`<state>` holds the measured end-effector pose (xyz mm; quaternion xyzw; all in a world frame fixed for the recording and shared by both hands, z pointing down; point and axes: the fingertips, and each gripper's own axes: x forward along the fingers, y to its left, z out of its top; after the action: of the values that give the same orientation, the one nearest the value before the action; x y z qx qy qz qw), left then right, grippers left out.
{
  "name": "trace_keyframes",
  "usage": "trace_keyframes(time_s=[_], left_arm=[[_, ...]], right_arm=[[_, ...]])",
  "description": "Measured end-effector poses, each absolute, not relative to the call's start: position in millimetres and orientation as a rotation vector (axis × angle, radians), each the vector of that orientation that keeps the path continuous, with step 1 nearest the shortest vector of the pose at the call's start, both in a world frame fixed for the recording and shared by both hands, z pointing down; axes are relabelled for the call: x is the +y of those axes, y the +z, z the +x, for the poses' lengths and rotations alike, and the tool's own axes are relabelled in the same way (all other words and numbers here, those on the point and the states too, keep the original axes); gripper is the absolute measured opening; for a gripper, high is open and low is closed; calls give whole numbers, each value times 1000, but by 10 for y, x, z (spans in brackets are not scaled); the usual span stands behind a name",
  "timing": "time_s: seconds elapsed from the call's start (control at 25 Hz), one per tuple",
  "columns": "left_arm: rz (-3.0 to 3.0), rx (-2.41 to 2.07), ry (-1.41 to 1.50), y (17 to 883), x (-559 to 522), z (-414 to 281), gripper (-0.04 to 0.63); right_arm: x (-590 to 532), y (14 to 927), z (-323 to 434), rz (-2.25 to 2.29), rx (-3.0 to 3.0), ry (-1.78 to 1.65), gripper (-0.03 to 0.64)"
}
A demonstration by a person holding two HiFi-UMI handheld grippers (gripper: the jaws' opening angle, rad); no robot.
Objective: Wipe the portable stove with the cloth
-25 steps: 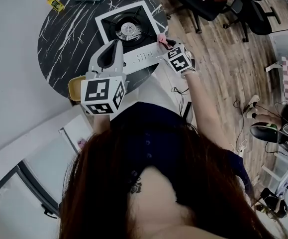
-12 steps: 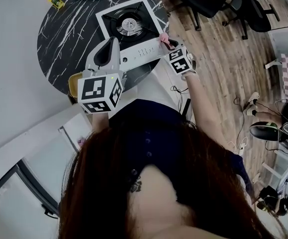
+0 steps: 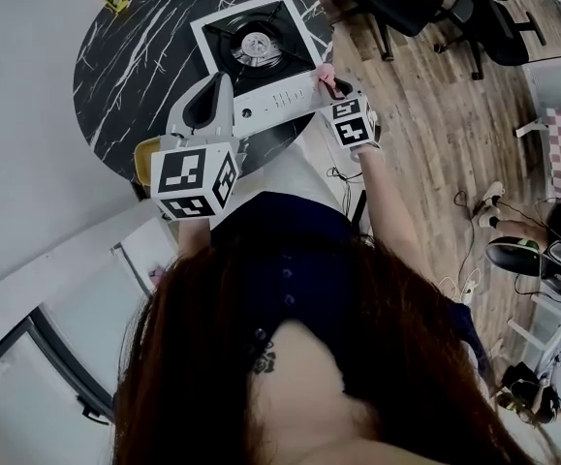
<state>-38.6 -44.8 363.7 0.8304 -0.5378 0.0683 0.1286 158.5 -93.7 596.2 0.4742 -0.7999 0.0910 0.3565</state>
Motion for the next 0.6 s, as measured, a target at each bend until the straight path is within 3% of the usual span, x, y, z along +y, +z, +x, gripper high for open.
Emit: trace_keyframes(time_s=[0.6], left_arm=[[2413, -1577, 164, 3589, -470, -463, 11]], right_arm=[[-867, 5910, 1453, 1181, -2052, 134, 49]])
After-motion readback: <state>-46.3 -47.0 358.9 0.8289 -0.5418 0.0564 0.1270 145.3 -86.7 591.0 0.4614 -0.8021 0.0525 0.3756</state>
